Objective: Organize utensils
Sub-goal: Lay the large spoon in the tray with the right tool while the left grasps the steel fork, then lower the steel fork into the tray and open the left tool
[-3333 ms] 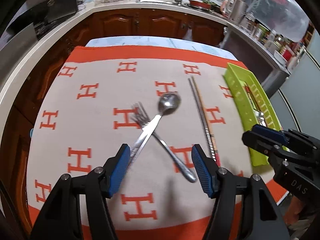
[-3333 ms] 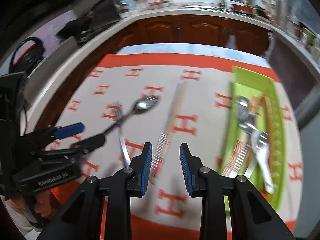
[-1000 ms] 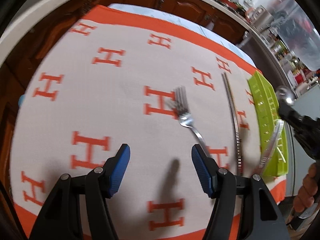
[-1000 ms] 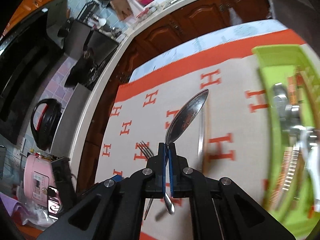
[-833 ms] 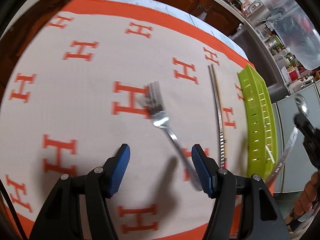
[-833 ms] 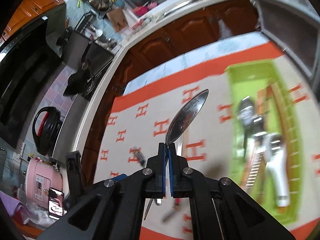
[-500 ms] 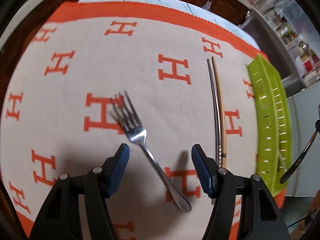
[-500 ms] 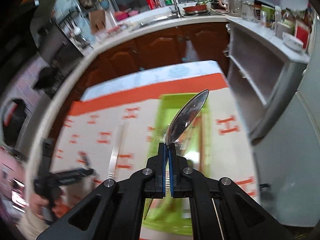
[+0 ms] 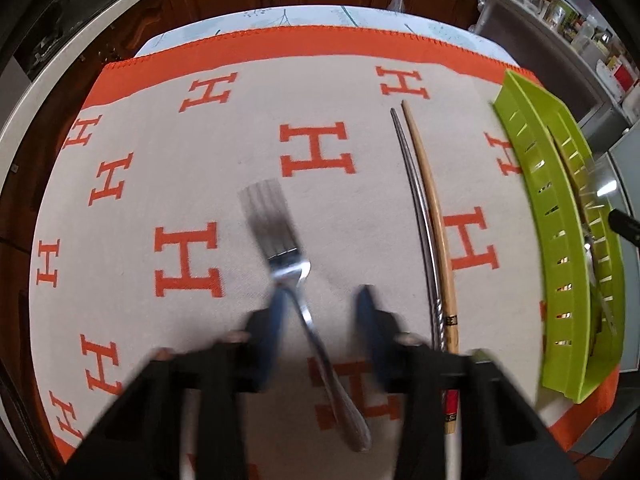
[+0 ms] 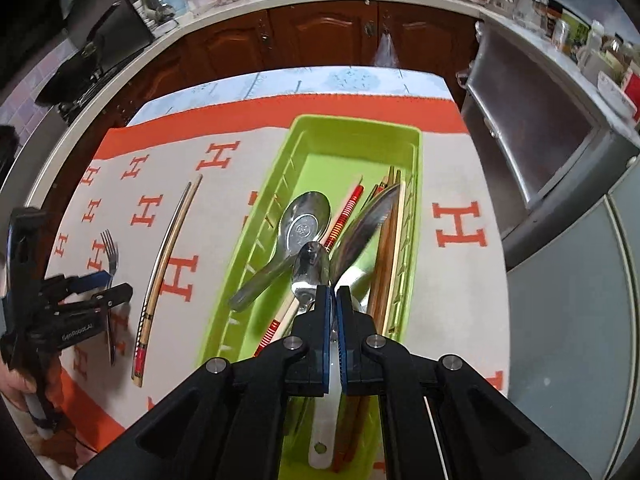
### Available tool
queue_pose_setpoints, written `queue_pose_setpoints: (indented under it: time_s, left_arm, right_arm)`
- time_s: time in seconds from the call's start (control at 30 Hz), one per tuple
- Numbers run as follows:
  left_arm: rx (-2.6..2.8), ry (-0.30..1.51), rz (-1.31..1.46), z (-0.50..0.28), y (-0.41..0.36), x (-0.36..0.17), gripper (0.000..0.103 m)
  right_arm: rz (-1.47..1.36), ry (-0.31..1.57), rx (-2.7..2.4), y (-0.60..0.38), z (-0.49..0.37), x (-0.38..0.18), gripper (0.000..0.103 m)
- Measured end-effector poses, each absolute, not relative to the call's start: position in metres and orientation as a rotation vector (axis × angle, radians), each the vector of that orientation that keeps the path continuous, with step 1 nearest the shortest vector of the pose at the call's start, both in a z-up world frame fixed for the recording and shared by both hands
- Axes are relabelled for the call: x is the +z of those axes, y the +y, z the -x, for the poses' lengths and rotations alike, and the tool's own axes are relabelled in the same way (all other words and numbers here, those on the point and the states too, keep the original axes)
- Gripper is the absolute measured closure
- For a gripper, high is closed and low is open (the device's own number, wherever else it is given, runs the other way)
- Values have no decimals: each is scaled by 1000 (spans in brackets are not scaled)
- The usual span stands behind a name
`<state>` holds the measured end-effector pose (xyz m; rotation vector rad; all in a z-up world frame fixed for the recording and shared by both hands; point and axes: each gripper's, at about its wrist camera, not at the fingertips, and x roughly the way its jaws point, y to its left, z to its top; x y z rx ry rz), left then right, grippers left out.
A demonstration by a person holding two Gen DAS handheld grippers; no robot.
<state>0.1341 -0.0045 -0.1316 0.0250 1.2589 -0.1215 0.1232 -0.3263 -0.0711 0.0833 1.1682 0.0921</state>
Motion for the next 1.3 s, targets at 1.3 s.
queue_pose_setpoints:
  time_s: [1.3]
  left_arm:
    - [-692,1285,263,-135,-162,-34,103]
  right_arm:
    - [-425,983,83,-356,-42,-27,99]
